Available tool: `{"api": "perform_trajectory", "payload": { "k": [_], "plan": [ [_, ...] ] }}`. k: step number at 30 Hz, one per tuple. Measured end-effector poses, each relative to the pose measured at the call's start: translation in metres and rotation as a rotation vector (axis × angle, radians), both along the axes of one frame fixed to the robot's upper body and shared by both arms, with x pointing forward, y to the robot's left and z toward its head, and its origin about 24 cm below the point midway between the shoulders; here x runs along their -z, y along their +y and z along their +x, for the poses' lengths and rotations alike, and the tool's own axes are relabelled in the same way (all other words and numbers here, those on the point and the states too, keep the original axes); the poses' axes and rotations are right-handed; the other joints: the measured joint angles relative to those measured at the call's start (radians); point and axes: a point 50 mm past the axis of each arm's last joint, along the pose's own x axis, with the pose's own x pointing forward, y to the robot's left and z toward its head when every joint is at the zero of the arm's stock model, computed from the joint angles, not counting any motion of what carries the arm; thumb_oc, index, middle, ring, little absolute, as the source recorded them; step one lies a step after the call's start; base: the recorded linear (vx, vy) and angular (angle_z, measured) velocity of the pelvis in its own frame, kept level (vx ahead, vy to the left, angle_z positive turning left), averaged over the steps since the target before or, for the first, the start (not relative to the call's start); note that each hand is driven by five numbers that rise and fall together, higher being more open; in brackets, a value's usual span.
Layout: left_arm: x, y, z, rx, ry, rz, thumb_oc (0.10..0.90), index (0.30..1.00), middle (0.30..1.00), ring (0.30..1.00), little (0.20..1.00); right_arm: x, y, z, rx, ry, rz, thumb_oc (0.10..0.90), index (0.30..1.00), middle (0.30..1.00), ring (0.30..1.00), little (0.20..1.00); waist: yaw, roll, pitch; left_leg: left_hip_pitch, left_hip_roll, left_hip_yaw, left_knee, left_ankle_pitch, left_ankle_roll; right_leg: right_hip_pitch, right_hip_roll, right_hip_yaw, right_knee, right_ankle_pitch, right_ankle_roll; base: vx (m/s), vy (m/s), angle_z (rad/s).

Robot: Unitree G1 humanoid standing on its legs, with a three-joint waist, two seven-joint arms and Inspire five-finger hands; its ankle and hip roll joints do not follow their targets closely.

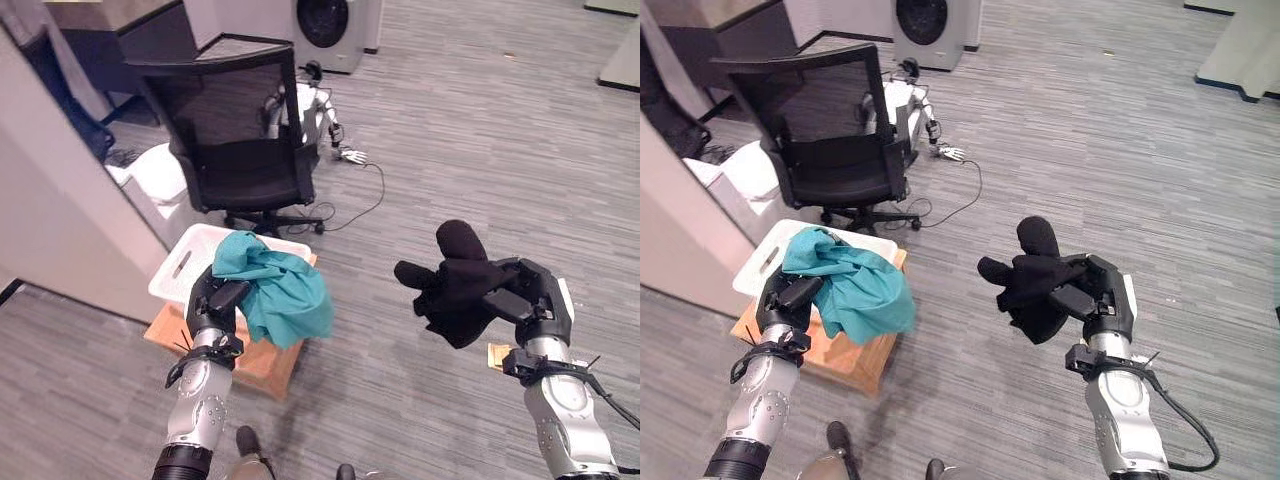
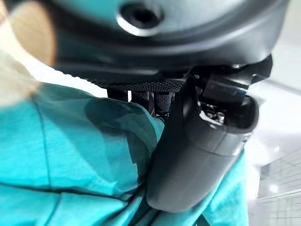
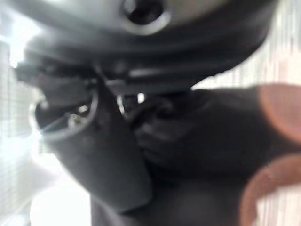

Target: Pick up bed clothes into laundry basket.

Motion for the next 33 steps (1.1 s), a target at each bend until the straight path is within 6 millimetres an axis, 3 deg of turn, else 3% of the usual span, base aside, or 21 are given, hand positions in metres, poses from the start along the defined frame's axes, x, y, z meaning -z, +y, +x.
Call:
{"api": "perform_trajectory", "payload": {
  "k": [2, 3, 4, 5, 6, 7, 8, 11, 17, 20, 22, 23, 24, 27, 28, 30, 33],
  "plan": [
    [-0.002, 0.002, 0.000, -0.010, -0.004, 0.005, 0.400, 0.300, 0.300, 0.300, 0.300, 0.011, -0.001, -0.010, 0.024, 0.040, 0.020, 0.400, 0.300, 0.300, 0.300, 0.300, -0.050, 0.026, -0.002, 0.062, 0.020, -0.021, -0.091, -0.007, 0.011, -0.094, -0.004, 0.024, 0.212, -0.076, 0.022, 0.09, 0.084, 0.48],
    [-0.005, 0.006, 0.000, -0.034, -0.024, 0.003, 0.400, 0.300, 0.300, 0.300, 0.300, 0.011, -0.001, -0.011, 0.014, 0.044, 0.005, 0.400, 0.300, 0.300, 0.300, 0.300, -0.039, 0.035, -0.031, 0.076, 0.021, -0.042, -0.163, -0.005, 0.010, -0.167, -0.023, 0.059, 0.196, -0.111, -0.002, 0.07, 0.097, 0.11],
    [-0.019, 0.016, 0.005, -0.064, -0.079, 0.022, 0.400, 0.300, 0.300, 0.300, 0.300, 0.005, 0.002, -0.006, 0.003, 0.014, 0.003, 0.400, 0.300, 0.300, 0.300, 0.300, -0.030, 0.003, -0.028, 0.063, -0.012, -0.048, -0.170, -0.011, 0.003, -0.201, -0.081, 0.099, 0.008, -0.043, 0.006, 0.07, 0.115, 0.03],
    [-0.023, 0.021, 0.007, -0.072, -0.088, 0.038, 0.400, 0.300, 0.300, 0.300, 0.300, 0.004, 0.003, -0.005, 0.002, 0.013, -0.001, 0.400, 0.300, 0.300, 0.300, 0.300, -0.037, -0.009, -0.025, 0.067, -0.028, -0.057, -0.171, -0.020, -0.012, -0.172, -0.110, 0.076, -0.061, 0.084, 0.002, 0.03, 0.113, 0.27],
    [-0.023, 0.023, 0.005, -0.077, -0.085, 0.050, 0.400, 0.300, 0.300, 0.300, 0.300, 0.007, 0.002, -0.006, 0.007, 0.026, -0.006, 0.400, 0.300, 0.300, 0.300, 0.300, -0.029, -0.010, -0.024, 0.087, -0.030, -0.056, -0.171, -0.034, -0.036, -0.122, -0.109, 0.062, -0.115, 0.105, -0.001, 0.01, 0.061, 0.16],
    [-0.022, 0.024, 0.003, -0.083, -0.081, 0.052, 0.400, 0.300, 0.300, 0.300, 0.300, 0.008, 0.002, -0.005, 0.008, 0.032, -0.007, 0.400, 0.300, 0.300, 0.300, 0.300, -0.013, -0.007, -0.023, 0.105, -0.026, -0.057, -0.171, -0.046, -0.053, -0.111, -0.108, 0.065, -0.115, 0.104, -0.002, 0.01, 0.062, -0.13],
    [-0.017, 0.028, -0.002, -0.098, -0.067, 0.054, 0.400, 0.300, 0.300, 0.300, 0.300, 0.010, 0.000, -0.006, 0.014, 0.046, -0.014, 0.400, 0.300, 0.300, 0.300, 0.300, 0.010, 0.002, -0.025, 0.142, -0.023, -0.057, -0.171, -0.052, -0.099, -0.081, -0.107, 0.066, -0.114, 0.103, -0.002, 0.00, 0.029, -0.22],
    [-0.024, 0.031, -0.004, -0.115, -0.093, 0.066, 0.400, 0.300, 0.300, 0.300, 0.300, 0.009, 0.001, -0.003, 0.011, 0.041, -0.029, 0.400, 0.300, 0.300, 0.300, 0.300, 0.024, 0.000, -0.025, 0.156, -0.025, -0.056, -0.171, -0.075, -0.128, -0.062, -0.109, 0.064, -0.114, 0.096, 0.009, 0.00, 0.084, 0.06],
    [-0.061, 0.049, 0.001, -0.095, -0.197, 0.234, 0.400, 0.300, 0.300, 0.300, 0.300, -0.002, 0.005, 0.011, -0.012, -0.007, -0.036, 0.400, 0.300, 0.300, 0.300, 0.300, 0.033, -0.035, -0.008, 0.167, -0.047, -0.045, -0.170, -0.083, -0.133, -0.051, -0.131, 0.066, -0.114, 0.092, 0.015, 0.00, 0.048, 0.03],
    [-0.103, 0.064, 0.015, -0.089, -0.296, 0.418, 0.400, 0.300, 0.300, 0.300, 0.300, -0.007, 0.008, 0.019, -0.036, -0.028, -0.035, 0.400, 0.300, 0.300, 0.300, 0.300, 0.040, -0.038, -0.006, 0.177, -0.048, -0.044, -0.171, -0.112, -0.164, -0.044, -0.134, 0.067, -0.114, 0.074, 0.026, 0.01, 0.032, 0.00],
    [-0.147, 0.071, 0.030, -0.062, -0.394, 0.597, 0.400, 0.300, 0.300, 0.300, 0.300, -0.005, 0.008, 0.024, -0.049, -0.018, -0.031, 0.400, 0.300, 0.300, 0.300, 0.300, 0.028, -0.025, -0.005, 0.177, -0.037, -0.044, -0.171, -0.159, -0.177, -0.042, -0.122, 0.064, -0.114, 0.069, 0.024, 0.02, 0.040, 0.12],
    [-0.159, 0.073, 0.033, -0.051, -0.415, 0.646, 0.400, 0.300, 0.300, 0.300, 0.300, -0.002, 0.009, 0.026, -0.058, -0.005, -0.029, 0.400, 0.300, 0.300, 0.300, 0.300, 0.023, -0.026, -0.006, 0.178, -0.040, -0.043, -0.171, -0.159, -0.178, -0.041, -0.124, 0.065, -0.113, 0.071, 0.029, 0.00, 0.030, 0.06],
    [-0.185, 0.073, 0.042, -0.035, -0.468, 0.735, 0.400, 0.300, 0.300, 0.300, 0.300, 0.003, 0.009, 0.025, -0.061, 0.018, -0.027, 0.400, 0.300, 0.300, 0.300, 0.300, 0.023, -0.024, -0.008, 0.179, -0.049, -0.043, -0.175, -0.168, -0.176, -0.043, -0.134, 0.068, -0.111, 0.070, 0.037, 0.00, 0.000, 0.00],
    [-0.231, 0.066, 0.064, 0.033, -0.507, 0.956, 0.400, 0.300, 0.300, 0.300, 0.300, 0.011, 0.011, 0.023, -0.083, 0.057, -0.026, 0.400, 0.300, 0.300, 0.300, 0.300, 0.019, -0.009, -0.010, 0.175, -0.064, -0.037, -0.175, -0.172, -0.176, -0.052, -0.152, 0.071, -0.113, 0.077, 0.055, 0.00, 0.005, -0.03],
    [-0.254, 0.061, 0.072, 0.080, -0.525, 1.065, 0.400, 0.300, 0.300, 0.300, 0.300, 0.016, 0.014, 0.020, -0.110, 0.083, -0.028, 0.400, 0.300, 0.300, 0.300, 0.300, 0.015, 0.007, -0.019, 0.168, -0.075, -0.029, -0.176, -0.172, -0.175, -0.059, -0.165, 0.074, -0.114, 0.085, 0.060, -0.01, 0.024, -0.07],
    [-0.266, 0.050, 0.080, 0.122, -0.534, 1.130, 0.400, 0.300, 0.300, 0.300, 0.300, 0.022, 0.014, 0.016, -0.119, 0.115, -0.032, 0.400, 0.300, 0.300, 0.300, 0.300, 0.010, 0.026, -0.031, 0.159, -0.086, -0.032, -0.175, -0.172, -0.175, -0.066, -0.176, 0.069, -0.113, 0.090, 0.065, -0.01, 0.027, 0.00],
    [-0.267, 0.033, 0.093, 0.253, -0.510, 1.223, 0.400, 0.300, 0.300, 0.300, 0.300, 0.031, 0.018, 0.010, -0.140, 0.159, -0.031, 0.400, 0.300, 0.300, 0.300, 0.300, -0.012, 0.060, -0.050, 0.153, -0.096, -0.025, -0.175, -0.169, -0.170, -0.073, -0.181, 0.069, -0.113, 0.095, 0.068, 0.00, 0.023, 0.00]
  ]
}}
